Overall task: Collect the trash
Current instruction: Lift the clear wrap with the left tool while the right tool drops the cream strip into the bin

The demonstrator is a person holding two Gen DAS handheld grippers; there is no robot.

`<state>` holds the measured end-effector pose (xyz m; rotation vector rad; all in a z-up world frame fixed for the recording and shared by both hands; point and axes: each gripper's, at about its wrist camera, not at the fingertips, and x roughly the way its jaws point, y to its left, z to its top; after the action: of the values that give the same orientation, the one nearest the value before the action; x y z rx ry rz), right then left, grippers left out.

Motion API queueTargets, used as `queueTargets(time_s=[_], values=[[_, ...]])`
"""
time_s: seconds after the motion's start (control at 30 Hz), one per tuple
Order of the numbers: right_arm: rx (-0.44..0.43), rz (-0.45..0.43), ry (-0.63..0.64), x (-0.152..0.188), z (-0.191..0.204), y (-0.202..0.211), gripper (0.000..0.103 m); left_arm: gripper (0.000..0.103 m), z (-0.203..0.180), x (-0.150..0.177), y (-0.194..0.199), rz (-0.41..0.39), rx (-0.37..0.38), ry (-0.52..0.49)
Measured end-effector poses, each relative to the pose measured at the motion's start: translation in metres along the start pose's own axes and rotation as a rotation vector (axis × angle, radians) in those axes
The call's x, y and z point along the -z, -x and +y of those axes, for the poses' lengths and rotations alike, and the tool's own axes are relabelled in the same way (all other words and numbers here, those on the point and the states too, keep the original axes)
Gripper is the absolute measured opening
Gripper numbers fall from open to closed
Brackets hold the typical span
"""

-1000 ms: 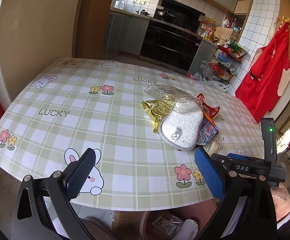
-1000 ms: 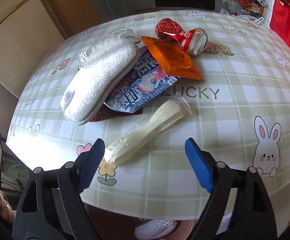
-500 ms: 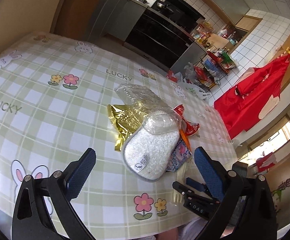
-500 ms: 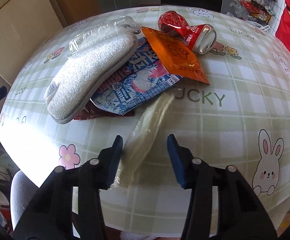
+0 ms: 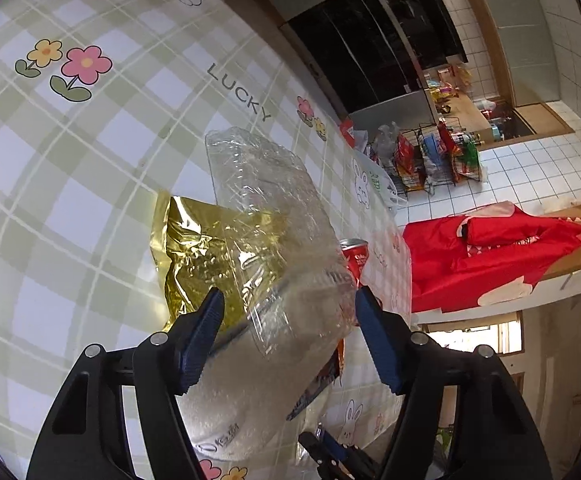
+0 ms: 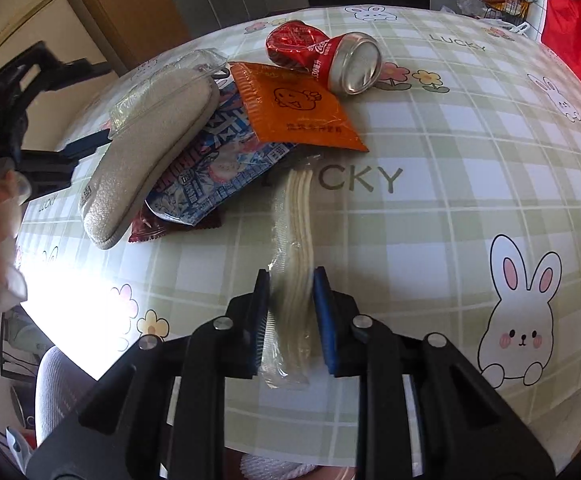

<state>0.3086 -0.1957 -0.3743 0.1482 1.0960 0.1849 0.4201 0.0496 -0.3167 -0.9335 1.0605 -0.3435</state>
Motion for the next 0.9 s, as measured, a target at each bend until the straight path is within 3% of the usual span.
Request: queueTargets(time_s=[0.37,0.47,0.7,0.9], values=[[-0.036,-0.011,0.012,0.003,-0.007,0.0,0.025,0.063,-0.001,-0.012,-0.026,0.011,-0.006,0.02],[-0.04,-0.01,0.012,0.003,-0.007,0.0,0.025,0.045,-0.003,-0.014,-0.026,0.012,-0.04,0.001],[-0.045,-0.009,0.009,0.002,-0.008,0.0,0.025,0.035,-0.007,-0.011,-0.005,-0.035,-0.006,-0.029],[-0.047,-0.012,0.008,0.003,-0.008,0.001,0.025,0.023,-0.029,-0.007,0.017,-0.09,0.023,-0.127]])
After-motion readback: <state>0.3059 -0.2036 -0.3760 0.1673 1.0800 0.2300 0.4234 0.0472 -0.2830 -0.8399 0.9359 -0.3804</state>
